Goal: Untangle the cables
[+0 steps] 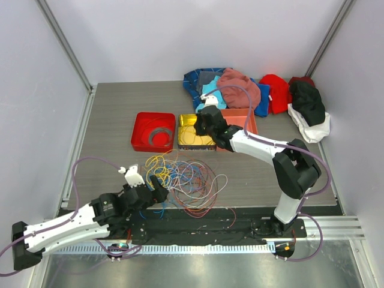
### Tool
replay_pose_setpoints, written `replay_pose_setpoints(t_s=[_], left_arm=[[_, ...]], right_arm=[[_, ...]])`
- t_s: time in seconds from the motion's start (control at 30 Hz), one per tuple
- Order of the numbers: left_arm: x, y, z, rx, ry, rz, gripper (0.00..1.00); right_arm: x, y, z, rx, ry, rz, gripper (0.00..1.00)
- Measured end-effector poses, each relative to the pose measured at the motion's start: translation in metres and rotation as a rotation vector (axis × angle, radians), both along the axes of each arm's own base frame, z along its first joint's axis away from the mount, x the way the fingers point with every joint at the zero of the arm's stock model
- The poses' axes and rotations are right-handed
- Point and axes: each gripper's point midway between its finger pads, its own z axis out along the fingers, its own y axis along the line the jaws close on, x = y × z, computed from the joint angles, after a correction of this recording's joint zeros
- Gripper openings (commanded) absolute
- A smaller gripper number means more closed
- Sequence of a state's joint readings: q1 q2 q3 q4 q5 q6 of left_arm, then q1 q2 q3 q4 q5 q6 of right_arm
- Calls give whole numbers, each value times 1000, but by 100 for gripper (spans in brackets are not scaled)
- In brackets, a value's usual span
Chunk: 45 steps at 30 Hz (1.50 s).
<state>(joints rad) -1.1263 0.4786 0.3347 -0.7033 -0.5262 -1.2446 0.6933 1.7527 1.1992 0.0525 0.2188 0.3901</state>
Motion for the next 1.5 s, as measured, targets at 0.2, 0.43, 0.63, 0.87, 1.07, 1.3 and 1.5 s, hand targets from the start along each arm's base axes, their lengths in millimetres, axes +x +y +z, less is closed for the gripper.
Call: replay_pose_setpoints(t_s=[0.2, 0.43, 0.63, 0.87, 1.07, 1.3, 1.5], left_arm=[[1, -3, -4, 15, 9, -3, 100], [1, -4, -4, 22, 8, -7, 100], [2, -3, -2, 17, -2, -9, 100], [3, -3, -2, 25, -7, -10, 100], [8, -2, 8, 30, -36, 3, 100], [26, 3, 63, 16, -166, 36, 100], [46, 10, 118, 61, -295, 93, 100]], right_arm=[[11, 12, 8, 27, -24, 13, 1], [43, 35, -1, 24, -39, 26, 22], [42, 33, -16, -6, -13, 30, 66], [33, 13, -14, -51, -22, -3, 70], [12, -15, 32, -28, -96, -55, 71], [-42, -36, 91, 82, -192, -51, 70], [-103, -39, 96, 159, -202, 23, 68]])
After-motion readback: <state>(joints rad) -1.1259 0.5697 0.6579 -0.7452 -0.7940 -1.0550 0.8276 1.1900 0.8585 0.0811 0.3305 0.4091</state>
